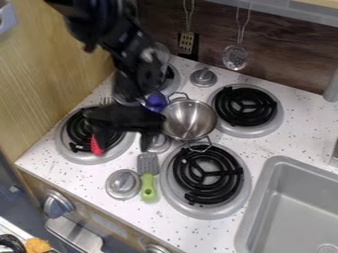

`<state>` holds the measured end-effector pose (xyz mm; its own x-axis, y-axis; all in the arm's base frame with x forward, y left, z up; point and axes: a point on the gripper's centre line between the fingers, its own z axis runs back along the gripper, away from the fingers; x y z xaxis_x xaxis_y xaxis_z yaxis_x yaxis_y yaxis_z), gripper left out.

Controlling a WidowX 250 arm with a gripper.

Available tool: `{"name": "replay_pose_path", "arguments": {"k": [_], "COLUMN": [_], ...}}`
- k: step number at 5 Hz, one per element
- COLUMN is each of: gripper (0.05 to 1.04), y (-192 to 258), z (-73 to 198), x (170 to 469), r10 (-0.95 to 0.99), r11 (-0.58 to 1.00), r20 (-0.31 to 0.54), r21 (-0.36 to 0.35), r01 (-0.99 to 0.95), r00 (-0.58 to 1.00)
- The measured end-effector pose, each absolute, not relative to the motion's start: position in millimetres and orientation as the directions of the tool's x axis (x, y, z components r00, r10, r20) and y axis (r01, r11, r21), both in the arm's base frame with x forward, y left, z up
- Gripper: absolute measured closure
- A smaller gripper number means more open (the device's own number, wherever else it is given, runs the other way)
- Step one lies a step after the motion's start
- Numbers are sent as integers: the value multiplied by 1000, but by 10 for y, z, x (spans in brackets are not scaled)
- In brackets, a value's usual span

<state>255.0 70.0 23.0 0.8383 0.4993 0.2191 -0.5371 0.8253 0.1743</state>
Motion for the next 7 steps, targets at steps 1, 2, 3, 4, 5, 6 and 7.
{"name": "replay_pose_path", "arguments": {"k": [1, 2, 3, 4, 5, 6, 7], "gripper": [83, 83, 83, 83, 83, 83, 83], "y": [912, 1041, 1217, 1380, 1429, 1441, 1406], "z": [241, 250, 184, 52, -71, -97, -210], "x": [2637, 2739, 2781, 2766, 2755, 2806, 2815], "r10": [461, 421, 426, 433, 425, 417, 430], "r11": [846, 870, 873, 878, 890, 895, 893], "r20": [236, 231, 226, 234, 223, 224, 207], "r21": [175, 170, 151, 107, 76, 68, 44], "r01": [-503, -463, -464, -466, -450, -441, -447], "r00": [856, 877, 876, 870, 877, 881, 879]}}
